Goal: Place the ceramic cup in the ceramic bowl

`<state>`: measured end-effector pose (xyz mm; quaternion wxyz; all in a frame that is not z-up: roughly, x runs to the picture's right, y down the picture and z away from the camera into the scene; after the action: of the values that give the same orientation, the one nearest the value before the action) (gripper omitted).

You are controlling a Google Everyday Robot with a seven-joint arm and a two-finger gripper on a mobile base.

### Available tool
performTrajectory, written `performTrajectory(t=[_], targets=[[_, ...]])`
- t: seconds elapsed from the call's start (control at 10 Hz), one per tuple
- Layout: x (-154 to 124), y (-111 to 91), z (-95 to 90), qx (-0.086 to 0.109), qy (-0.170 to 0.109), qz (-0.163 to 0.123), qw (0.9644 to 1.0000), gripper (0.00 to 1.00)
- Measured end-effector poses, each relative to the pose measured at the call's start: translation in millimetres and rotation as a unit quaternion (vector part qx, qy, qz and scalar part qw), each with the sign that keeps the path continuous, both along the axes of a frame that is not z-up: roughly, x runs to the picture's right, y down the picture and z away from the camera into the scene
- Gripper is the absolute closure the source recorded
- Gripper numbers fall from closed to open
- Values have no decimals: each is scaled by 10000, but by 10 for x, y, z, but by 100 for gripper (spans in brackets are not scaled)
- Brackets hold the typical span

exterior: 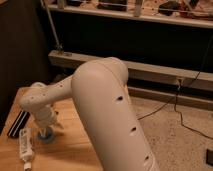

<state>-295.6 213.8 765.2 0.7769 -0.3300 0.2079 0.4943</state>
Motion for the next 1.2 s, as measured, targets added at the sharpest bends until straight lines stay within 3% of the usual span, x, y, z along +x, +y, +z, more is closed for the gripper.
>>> performTrajectory(t=[0.6, 0.9, 1.2], targets=[[-65, 27, -16, -86, -97, -127, 9998, 94], [-150, -160, -142, -66, -170, -27, 9998, 95], [-282, -750, -506, 217, -406, 204, 9987, 95]])
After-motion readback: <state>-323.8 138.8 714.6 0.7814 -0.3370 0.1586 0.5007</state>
